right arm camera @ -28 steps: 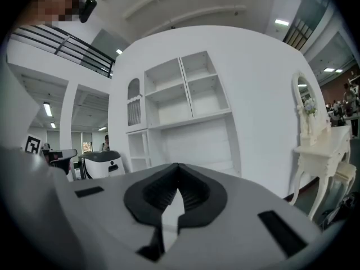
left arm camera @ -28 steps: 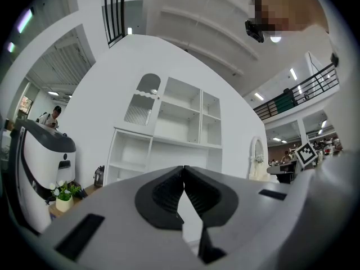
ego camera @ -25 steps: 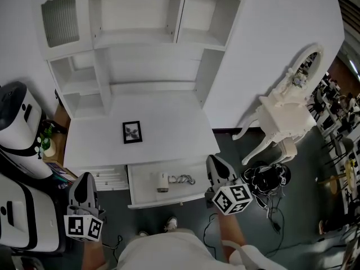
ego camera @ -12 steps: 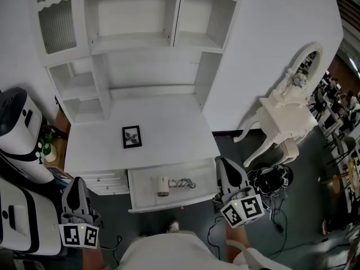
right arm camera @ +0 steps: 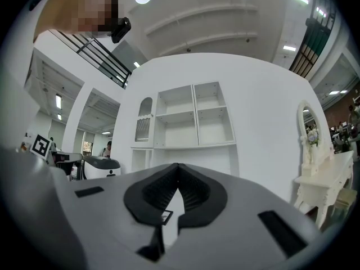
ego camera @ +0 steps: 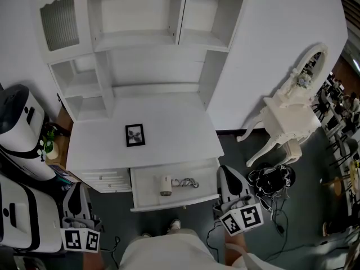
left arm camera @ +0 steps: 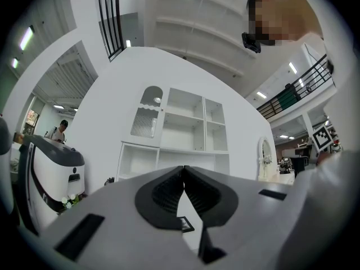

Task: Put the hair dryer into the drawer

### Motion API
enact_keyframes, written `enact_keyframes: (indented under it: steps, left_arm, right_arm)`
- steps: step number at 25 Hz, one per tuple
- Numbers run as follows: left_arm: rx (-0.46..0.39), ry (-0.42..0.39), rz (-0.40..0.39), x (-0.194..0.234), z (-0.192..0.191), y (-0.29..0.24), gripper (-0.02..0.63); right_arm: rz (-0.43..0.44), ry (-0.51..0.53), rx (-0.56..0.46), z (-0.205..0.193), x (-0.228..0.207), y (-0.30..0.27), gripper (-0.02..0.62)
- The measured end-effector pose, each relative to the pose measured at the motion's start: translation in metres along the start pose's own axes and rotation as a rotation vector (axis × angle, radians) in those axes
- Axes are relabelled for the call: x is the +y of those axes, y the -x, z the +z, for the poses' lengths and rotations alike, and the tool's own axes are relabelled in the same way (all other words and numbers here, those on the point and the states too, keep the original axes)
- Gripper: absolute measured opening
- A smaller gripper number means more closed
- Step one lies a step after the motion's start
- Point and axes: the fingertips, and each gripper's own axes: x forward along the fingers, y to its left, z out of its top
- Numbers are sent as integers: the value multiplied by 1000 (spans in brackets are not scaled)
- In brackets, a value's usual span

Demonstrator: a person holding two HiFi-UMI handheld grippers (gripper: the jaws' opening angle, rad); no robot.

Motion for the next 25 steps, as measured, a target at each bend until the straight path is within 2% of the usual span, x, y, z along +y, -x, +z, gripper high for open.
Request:
enact_keyframes:
  steps: [10, 25]
  left_arm:
    - [13, 11, -4, 7, -5, 5, 17]
    - [22, 23, -40, 12, -9, 10, 17]
  right_arm:
    - [14, 10, 11, -6, 19, -5, 11]
    - [-31, 13, 37, -21, 30, 9, 9]
